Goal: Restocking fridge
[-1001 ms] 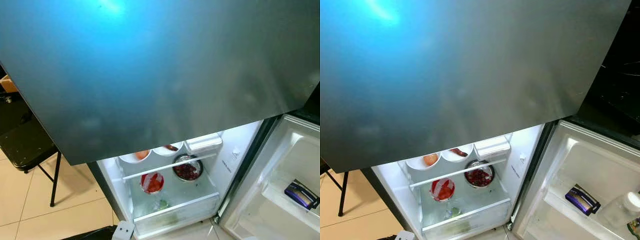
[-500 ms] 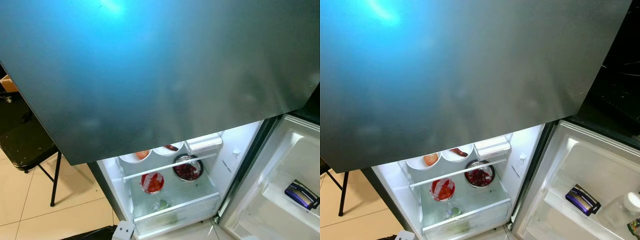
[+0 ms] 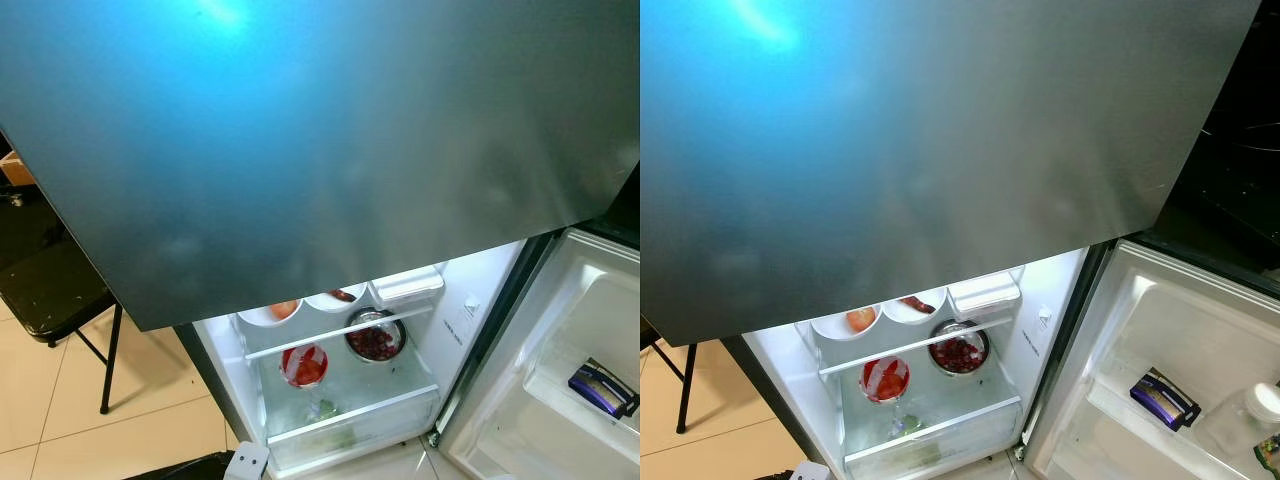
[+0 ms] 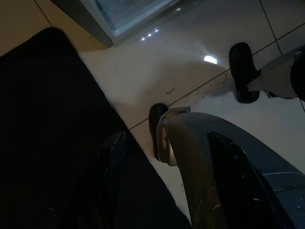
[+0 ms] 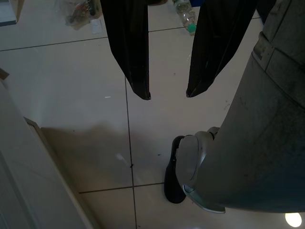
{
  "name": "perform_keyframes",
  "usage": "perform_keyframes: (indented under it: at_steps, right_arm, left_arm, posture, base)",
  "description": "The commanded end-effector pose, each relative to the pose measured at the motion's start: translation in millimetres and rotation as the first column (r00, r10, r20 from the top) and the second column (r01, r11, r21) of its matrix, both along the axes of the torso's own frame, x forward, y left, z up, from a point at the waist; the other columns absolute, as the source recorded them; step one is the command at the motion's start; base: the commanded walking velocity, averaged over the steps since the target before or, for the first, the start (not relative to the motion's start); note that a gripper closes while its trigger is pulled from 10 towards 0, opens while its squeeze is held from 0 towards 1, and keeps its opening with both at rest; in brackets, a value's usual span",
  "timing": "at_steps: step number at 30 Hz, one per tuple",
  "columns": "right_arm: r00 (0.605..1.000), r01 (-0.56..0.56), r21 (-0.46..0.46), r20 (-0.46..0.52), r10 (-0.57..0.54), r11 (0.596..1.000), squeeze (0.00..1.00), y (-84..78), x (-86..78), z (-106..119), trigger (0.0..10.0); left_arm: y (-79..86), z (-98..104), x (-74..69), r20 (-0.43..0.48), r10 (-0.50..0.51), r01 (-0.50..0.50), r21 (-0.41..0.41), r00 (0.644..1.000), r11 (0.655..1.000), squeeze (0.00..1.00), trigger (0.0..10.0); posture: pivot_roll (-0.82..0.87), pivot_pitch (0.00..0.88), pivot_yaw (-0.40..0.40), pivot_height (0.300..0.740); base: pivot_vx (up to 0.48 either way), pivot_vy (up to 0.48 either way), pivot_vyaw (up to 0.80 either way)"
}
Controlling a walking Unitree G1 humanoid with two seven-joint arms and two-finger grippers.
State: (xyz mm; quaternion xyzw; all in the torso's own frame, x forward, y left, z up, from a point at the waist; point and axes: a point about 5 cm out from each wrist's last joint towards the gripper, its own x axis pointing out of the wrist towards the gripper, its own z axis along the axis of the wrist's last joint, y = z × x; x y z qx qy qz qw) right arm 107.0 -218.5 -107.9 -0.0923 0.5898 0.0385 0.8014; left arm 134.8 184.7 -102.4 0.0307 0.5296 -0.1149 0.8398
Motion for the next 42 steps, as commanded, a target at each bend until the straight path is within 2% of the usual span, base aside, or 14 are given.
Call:
perform_keyframes:
  at_steps: [1,42]
  right_arm:
    - [1.000,0.005,0.012,-0.012,-0.005,1.000,0.00,2.5,-2.2,-1.1,10.0]
    - [1.000,0.012,0.019,-0.018,-0.011,1.000,0.00,5.1,-4.8,-2.2,10.0]
  left_arm:
    - [-5.0,-1.9,-3.8,-0.016,-0.004,0.003,-0.013,1.000,1.000,0.00,10.0]
    - [-4.9,-2.2,-4.9,-0.020,-0.001,0.001,-0.014,1.000,1.000,0.00,10.0]
  posture:
    - [0.01,0.000,-0.019,0.740]
    - [0.01,0.000,-0.014,0.740]
  base:
    - [0.000,0.000,0.00]
    - [0.000,0.000,0.00]
